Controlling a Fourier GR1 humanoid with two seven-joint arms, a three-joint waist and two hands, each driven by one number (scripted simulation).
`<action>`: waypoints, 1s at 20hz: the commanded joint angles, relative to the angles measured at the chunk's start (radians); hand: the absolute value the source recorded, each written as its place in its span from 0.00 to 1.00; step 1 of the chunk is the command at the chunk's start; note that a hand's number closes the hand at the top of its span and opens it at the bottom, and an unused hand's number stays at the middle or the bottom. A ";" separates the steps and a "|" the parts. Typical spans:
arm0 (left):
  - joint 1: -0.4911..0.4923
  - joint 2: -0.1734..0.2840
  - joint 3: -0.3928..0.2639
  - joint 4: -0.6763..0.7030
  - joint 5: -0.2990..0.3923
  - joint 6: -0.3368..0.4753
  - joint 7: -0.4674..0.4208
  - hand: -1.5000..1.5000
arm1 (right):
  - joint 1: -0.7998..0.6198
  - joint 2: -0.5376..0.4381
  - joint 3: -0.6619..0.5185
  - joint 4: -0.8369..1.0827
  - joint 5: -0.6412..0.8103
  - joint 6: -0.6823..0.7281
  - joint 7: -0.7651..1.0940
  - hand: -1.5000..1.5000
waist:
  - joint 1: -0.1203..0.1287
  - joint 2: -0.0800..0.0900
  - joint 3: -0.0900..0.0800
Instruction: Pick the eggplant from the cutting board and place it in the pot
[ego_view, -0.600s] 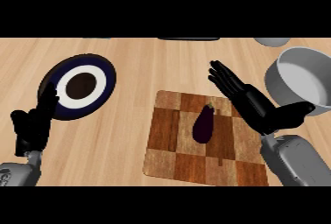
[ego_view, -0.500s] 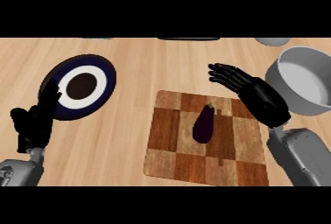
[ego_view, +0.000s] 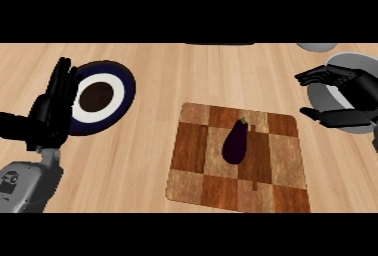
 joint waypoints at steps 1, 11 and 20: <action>0.018 -0.044 -0.020 -0.049 0.012 0.001 -0.005 0.50 | 0.036 -0.072 -0.018 0.130 0.147 0.060 -0.314 0.00 | 0.006 -0.002 0.004; -0.031 -0.059 0.015 0.017 0.001 -0.030 -0.011 0.50 | -0.109 -0.061 0.151 0.196 0.441 0.088 -0.323 0.00 | -0.005 -0.009 0.000; 0.021 -0.027 0.060 -0.023 0.000 -0.077 -0.001 0.50 | -0.184 0.024 0.234 0.036 0.527 0.226 -0.008 0.00 | -0.015 -0.015 0.000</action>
